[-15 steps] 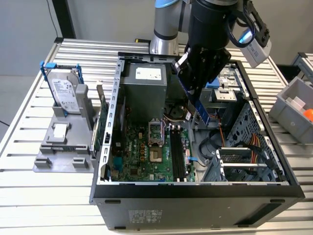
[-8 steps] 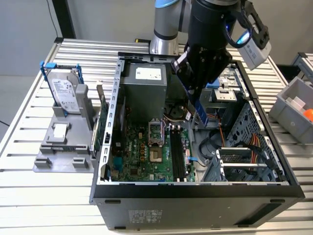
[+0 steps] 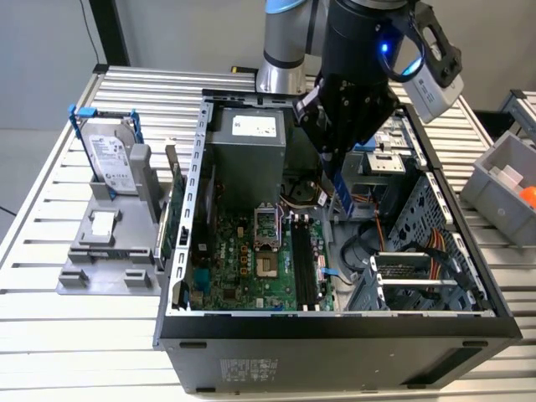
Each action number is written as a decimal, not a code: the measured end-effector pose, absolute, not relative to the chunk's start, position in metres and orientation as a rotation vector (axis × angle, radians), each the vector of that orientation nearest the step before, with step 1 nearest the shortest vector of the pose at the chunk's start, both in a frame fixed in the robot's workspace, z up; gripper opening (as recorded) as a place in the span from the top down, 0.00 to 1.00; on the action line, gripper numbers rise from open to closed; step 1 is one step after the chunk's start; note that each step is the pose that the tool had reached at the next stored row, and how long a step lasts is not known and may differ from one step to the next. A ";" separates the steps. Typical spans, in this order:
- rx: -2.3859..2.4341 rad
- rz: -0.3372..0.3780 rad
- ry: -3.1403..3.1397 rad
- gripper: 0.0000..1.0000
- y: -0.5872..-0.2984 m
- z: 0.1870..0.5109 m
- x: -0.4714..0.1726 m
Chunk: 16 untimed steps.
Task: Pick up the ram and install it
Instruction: 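Pick up the ram and move it above insertion slot, then insert the ram into the slot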
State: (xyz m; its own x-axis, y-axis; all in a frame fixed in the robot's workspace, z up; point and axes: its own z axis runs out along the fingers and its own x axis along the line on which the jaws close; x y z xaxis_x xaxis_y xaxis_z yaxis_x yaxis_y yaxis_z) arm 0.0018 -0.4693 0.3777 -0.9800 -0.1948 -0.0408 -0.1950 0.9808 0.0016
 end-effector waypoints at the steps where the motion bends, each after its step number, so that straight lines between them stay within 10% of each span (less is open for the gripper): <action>1: -0.290 0.008 3.088 1.00 -0.469 0.378 0.002; 16: -0.155 0.006 3.097 1.00 -0.469 0.378 0.002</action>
